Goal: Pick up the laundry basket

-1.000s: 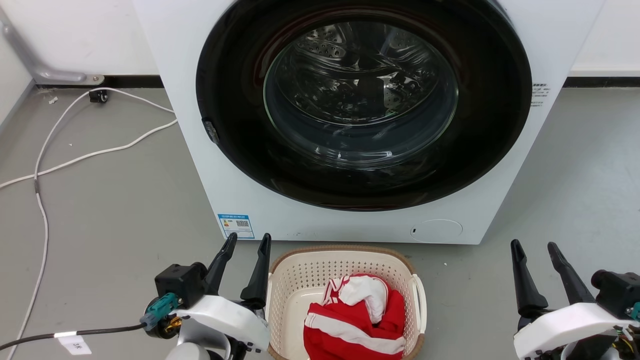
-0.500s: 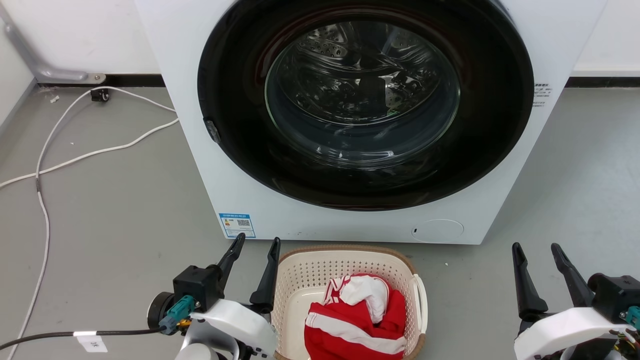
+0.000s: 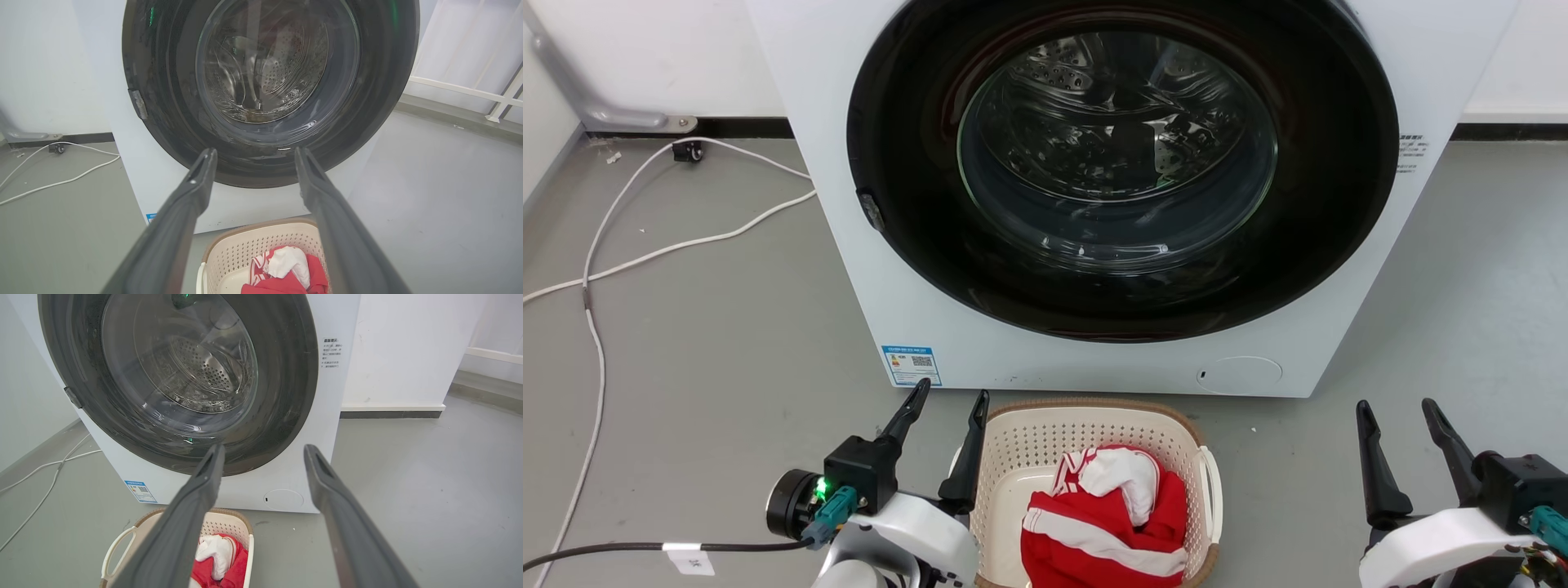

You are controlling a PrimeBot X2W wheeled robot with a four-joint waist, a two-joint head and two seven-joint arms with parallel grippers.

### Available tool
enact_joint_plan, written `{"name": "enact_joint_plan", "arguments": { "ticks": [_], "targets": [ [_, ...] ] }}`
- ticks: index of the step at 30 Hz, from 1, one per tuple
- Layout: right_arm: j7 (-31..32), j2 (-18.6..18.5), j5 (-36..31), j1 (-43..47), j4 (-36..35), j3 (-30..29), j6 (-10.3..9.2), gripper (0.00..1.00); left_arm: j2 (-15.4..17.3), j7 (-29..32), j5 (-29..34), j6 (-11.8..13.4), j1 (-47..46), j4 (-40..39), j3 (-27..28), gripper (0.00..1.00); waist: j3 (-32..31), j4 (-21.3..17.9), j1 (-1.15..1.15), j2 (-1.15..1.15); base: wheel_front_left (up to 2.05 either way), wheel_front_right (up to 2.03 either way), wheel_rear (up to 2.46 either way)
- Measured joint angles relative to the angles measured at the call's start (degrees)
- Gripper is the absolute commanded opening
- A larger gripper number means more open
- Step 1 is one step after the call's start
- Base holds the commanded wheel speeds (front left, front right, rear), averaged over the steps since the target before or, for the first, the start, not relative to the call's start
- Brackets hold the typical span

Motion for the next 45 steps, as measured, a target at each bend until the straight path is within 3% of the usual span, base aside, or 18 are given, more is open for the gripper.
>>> {"name": "enact_joint_plan", "arguments": {
  "ticks": [12,45],
  "targets": [
    [-1.65,0.01,-3.04,-0.01,1.22,0.18,0.07,1.00,-0.56,-1.04,4.14,0.00,-0.05,0.80,0.33,1.00,-0.21,0.11,0.00,0.00,0.00,0.00,0.00],
    [-3.57,0.02,-2.37,-1.49,5.31,-0.55,0.07,1.00,-1.57,-1.11,5.15,-0.01,-0.49,1.88,2.49,1.00,1.37,0.40,0.00,0.00,0.00,0.00,0.00]
  ]
}}
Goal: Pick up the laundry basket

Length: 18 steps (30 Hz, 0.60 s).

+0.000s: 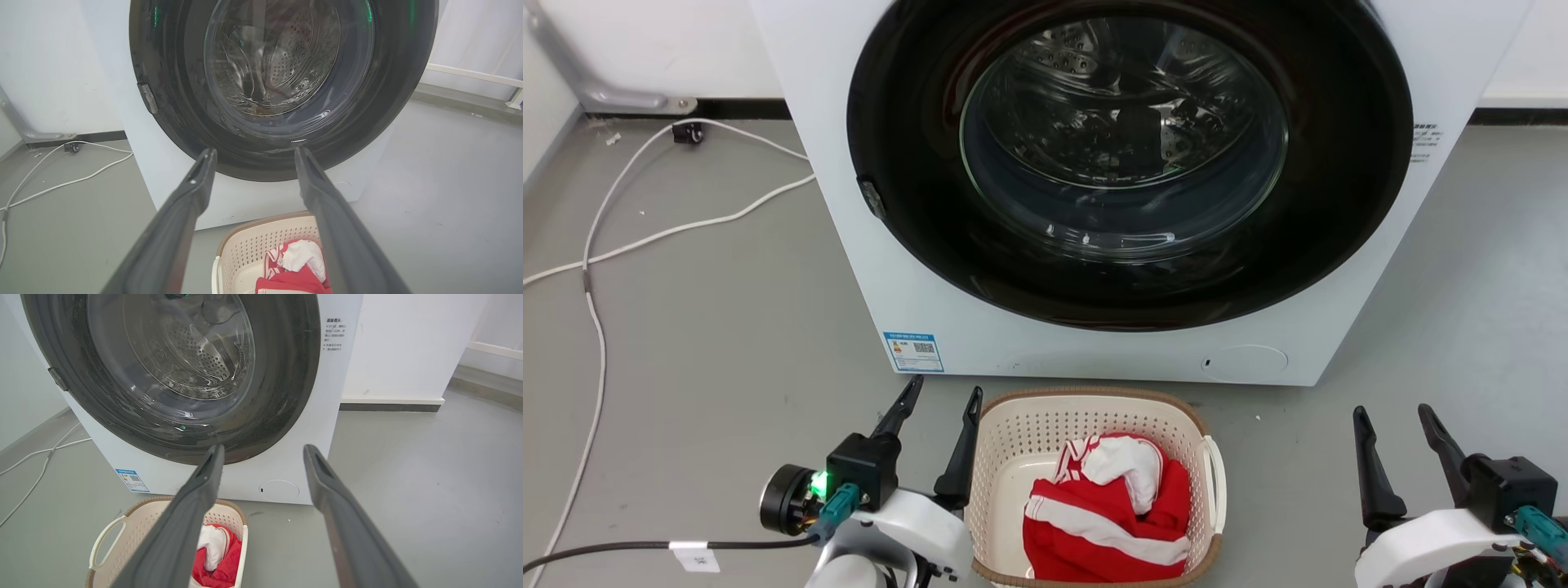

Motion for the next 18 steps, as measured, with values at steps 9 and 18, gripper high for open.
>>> {"name": "enact_joint_plan", "arguments": {
  "ticks": [9,18],
  "targets": [
    [0.86,0.00,-0.12,-4.13,4.74,0.85,0.00,1.00,-0.16,-0.08,0.19,0.01,-4.54,2.96,1.54,1.00,4.98,-0.24,0.00,0.00,0.00,0.00,0.00],
    [-1.09,0.03,0.36,-16.43,17.62,3.83,0.00,1.00,-0.19,-0.08,-1.44,0.10,-16.25,15.34,3.00,1.00,17.10,-1.34,0.01,0.00,0.00,0.00,0.00]
  ]
}}
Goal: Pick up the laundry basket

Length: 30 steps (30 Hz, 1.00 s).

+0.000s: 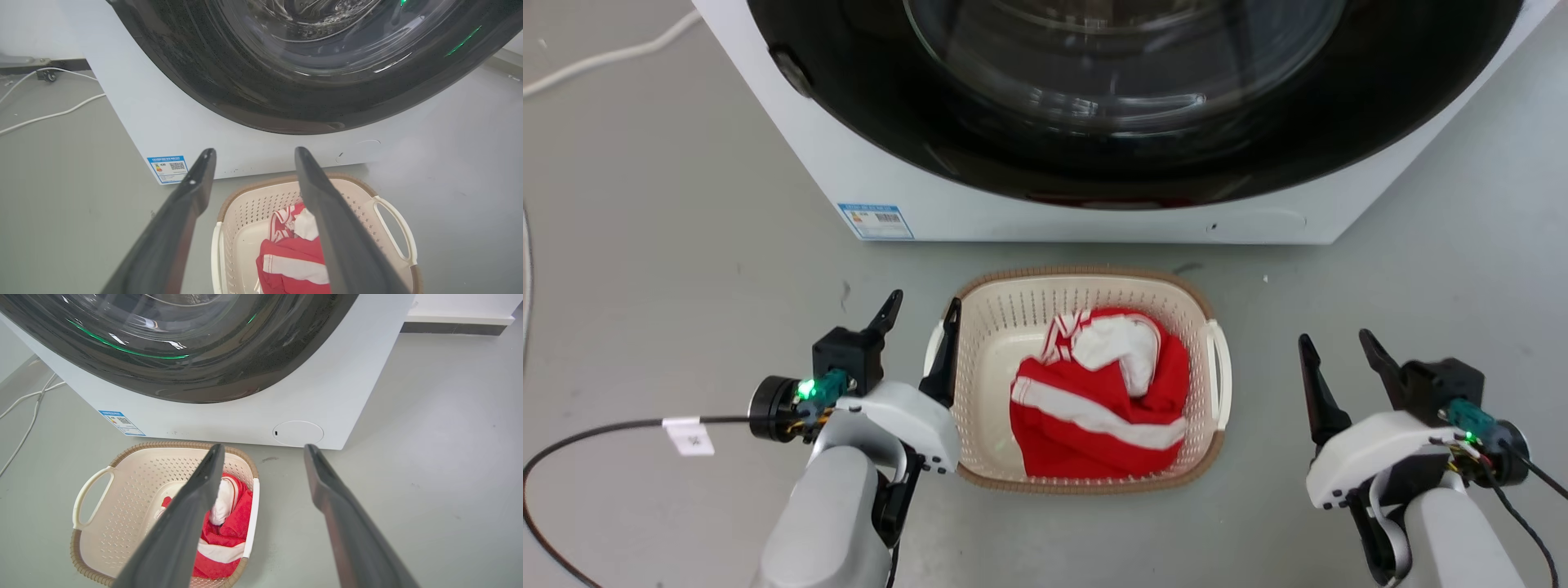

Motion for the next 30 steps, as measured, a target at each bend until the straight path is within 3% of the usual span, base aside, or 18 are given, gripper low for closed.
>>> {"name": "enact_joint_plan", "arguments": {
  "ticks": [7,16,24,30],
  "targets": [
    [-1.75,0.01,1.10,-7.44,9.84,2.41,0.00,1.00,1.11,0.02,-3.13,-0.02,-7.77,11.92,-2.00,1.00,6.66,-0.36,0.00,0.00,0.00,0.00,0.00],
    [-4.78,0.02,6.35,-20.33,28.65,8.54,0.00,1.00,4.81,4.33,-11.40,-0.10,-17.61,26.41,-7.69,1.00,15.48,-1.73,0.00,0.00,0.00,0.00,0.00],
    [-4.53,0.01,12.01,-27.76,39.19,16.10,0.00,1.00,7.08,9.91,-17.57,-0.10,-21.36,31.36,-11.22,1.00,19.59,-2.90,0.00,0.00,0.00,0.00,0.00],
    [-3.09,0.00,15.94,-31.38,41.92,20.94,0.00,1.00,8.64,13.67,-20.76,-0.10,-23.23,32.25,-13.57,1.00,21.40,-3.42,0.00,0.00,0.00,0.00,0.00]
  ]
}}
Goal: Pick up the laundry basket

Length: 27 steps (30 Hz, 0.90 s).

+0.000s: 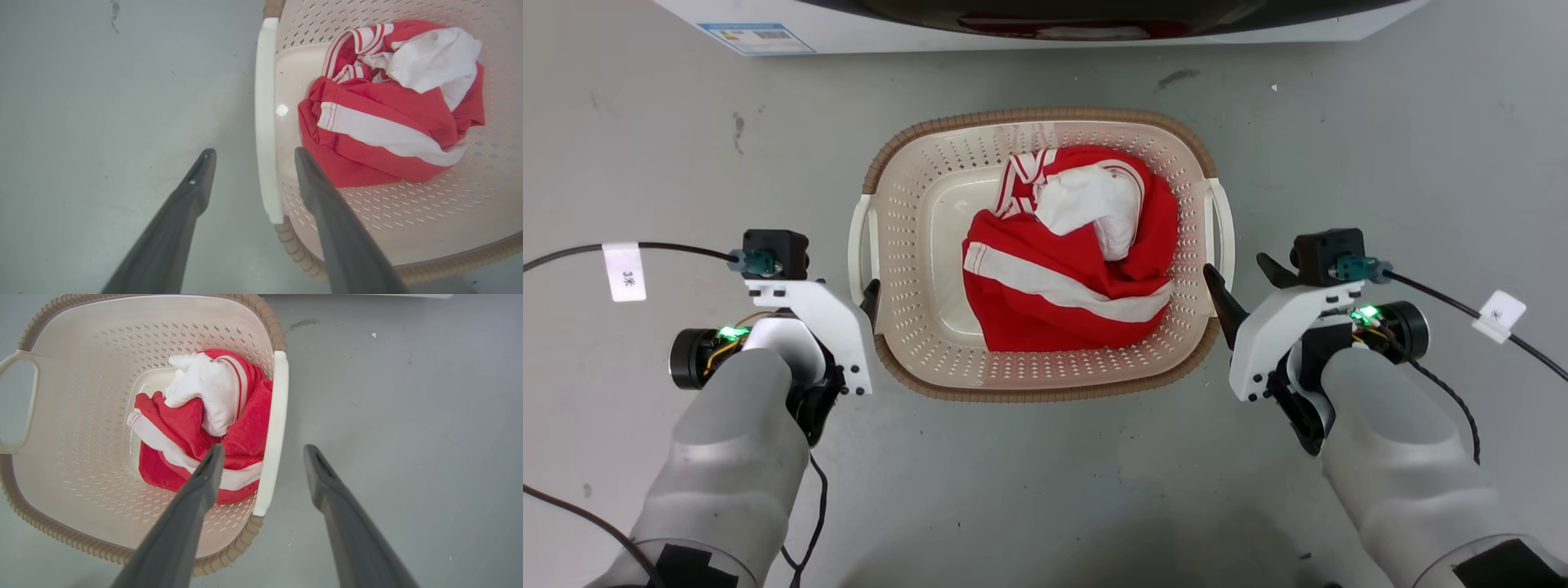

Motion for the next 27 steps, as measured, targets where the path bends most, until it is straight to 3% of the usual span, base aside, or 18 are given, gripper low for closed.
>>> {"name": "enact_joint_plan", "arguments": {
  "ticks": [19,20,21,22,23,27],
  "targets": [
    [6.02,0.02,11.24,-6.79,2.75,13.67,0.00,1.00,2.10,2.59,-7.76,0.00,-5.49,0.31,-7.44,1.00,5.12,-1.11,0.00,0.00,0.00,0.00,0.00],
    [6.62,0.01,11.80,-6.99,2.81,14.26,0.00,0.92,2.11,2.59,-8.17,0.00,-5.66,0.35,-7.72,0.96,5.29,-1.18,0.00,0.00,0.00,0.00,0.00],
    [7.11,0.01,12.35,-7.14,2.80,14.82,0.00,0.48,2.10,2.59,-8.49,0.00,-5.77,0.40,-8.12,0.35,5.44,-1.21,0.00,0.00,0.00,0.00,0.00],
    [7.33,0.01,12.98,-7.18,2.76,15.26,0.00,0.13,2.08,2.45,-8.84,0.00,-5.96,0.41,-8.46,0.00,5.59,-1.22,0.00,0.00,0.00,0.00,0.00],
    [7.79,0.01,13.52,-7.22,2.75,15.79,0.00,0.00,2.08,2.32,-9.25,0.00,-6.14,0.35,-8.73,0.00,5.72,-1.24,0.00,0.00,0.00,0.00,0.00],
    [8.43,-0.45,15.56,-7.66,3.01,17.33,-0.11,0.00,2.37,2.87,-11.10,0.00,-6.27,0.38,-10.25,0.00,5.76,-1.34,0.00,0.00,0.00,0.00,0.00]
  ]
}}
